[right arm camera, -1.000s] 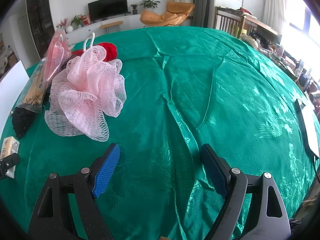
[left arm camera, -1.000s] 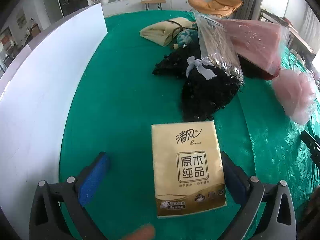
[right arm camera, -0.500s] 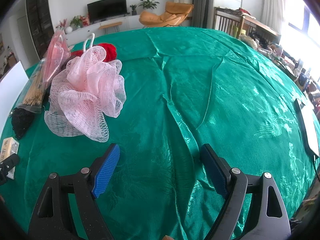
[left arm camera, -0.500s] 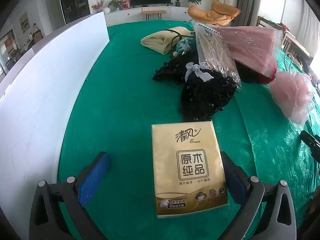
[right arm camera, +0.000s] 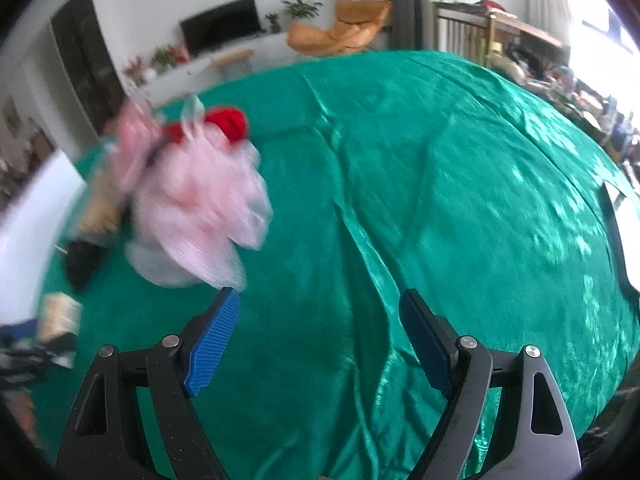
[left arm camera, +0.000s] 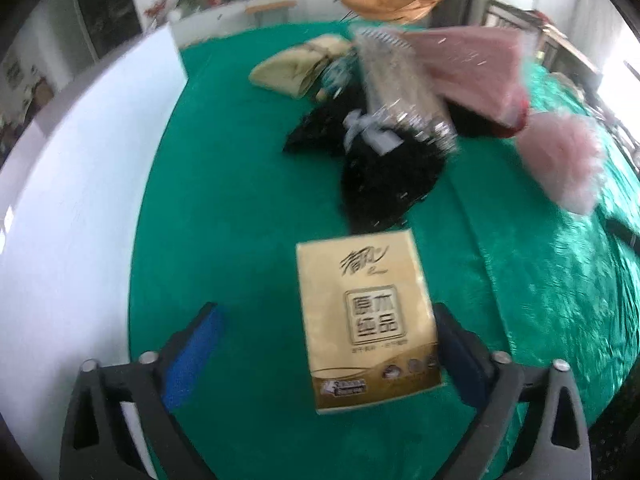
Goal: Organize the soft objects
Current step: 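Grasp the tan tissue pack with the left tool while the right tool grasps the pink bath puff, then carry tissue pack and bath puff into the white box and release both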
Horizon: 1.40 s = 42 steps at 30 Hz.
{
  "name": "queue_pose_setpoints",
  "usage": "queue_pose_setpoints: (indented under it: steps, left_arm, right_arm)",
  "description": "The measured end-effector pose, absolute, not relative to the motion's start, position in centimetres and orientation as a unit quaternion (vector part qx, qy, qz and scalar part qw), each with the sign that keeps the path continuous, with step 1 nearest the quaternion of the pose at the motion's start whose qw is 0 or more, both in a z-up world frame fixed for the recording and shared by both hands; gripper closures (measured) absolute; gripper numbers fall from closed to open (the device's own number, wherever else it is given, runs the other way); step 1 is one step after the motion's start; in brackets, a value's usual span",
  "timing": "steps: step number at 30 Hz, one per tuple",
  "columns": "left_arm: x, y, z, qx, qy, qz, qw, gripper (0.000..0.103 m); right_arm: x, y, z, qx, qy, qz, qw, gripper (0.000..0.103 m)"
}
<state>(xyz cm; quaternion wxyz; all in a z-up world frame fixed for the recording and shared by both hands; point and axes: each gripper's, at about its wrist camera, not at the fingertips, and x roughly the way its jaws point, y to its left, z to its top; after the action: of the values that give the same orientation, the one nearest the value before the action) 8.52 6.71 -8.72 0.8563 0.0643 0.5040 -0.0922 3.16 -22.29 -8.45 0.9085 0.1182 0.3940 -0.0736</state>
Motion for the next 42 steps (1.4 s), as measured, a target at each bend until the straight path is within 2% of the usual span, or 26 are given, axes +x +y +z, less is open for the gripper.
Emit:
queue_pose_setpoints:
  steps: [2, 3, 6, 10, 12, 23, 31, 42]
  left_arm:
    - [8.3, 6.2, -8.4, 0.068, 0.501, -0.112, 0.855, 0.037]
    - [8.3, 6.0, -8.5, 0.064, 0.504, -0.126, 0.852, 0.046]
    - [8.3, 5.6, -8.4, 0.055, 0.501, -0.137, 0.853, 0.048]
    - [7.7, 6.1, -7.6, 0.022, 0.498, -0.157, 0.852, 0.049]
    - [6.9, 6.4, -7.1, 0.014, 0.495, -0.167, 0.853, 0.049]
    - [4.5, 7.2, -3.1, -0.053, 0.464, -0.215, 0.857, 0.049]
    - [3.4, 9.0, 1.4, -0.080, 0.432, -0.230, 0.868, 0.049]
    - [1.5, 20.3, 7.2, -0.115, 0.381, -0.143, 0.906, 0.049]
  right_arm:
    - [4.2, -21.6, -6.5, 0.108, 0.389, -0.046, 0.914, 0.019]
    - [5.1, -21.0, -5.8, 0.102, 0.391, -0.031, 0.914, 0.019]
    - [9.0, -18.7, -4.5, 0.078, 0.415, 0.014, 0.906, 0.019]
    - [13.9, -16.7, -7.3, 0.033, 0.486, 0.004, 0.873, 0.023]
    - [13.8, -17.1, -7.8, 0.051, 0.487, 0.003, 0.872, 0.077]
    - [6.1, -19.9, -2.7, 0.110, 0.427, 0.042, 0.896, 0.079]
    - [4.1, -16.5, 0.6, 0.114, 0.398, 0.082, 0.907, 0.079]
    - [4.2, -6.7, 4.9, 0.085, 0.369, 0.198, 0.904, 0.079]
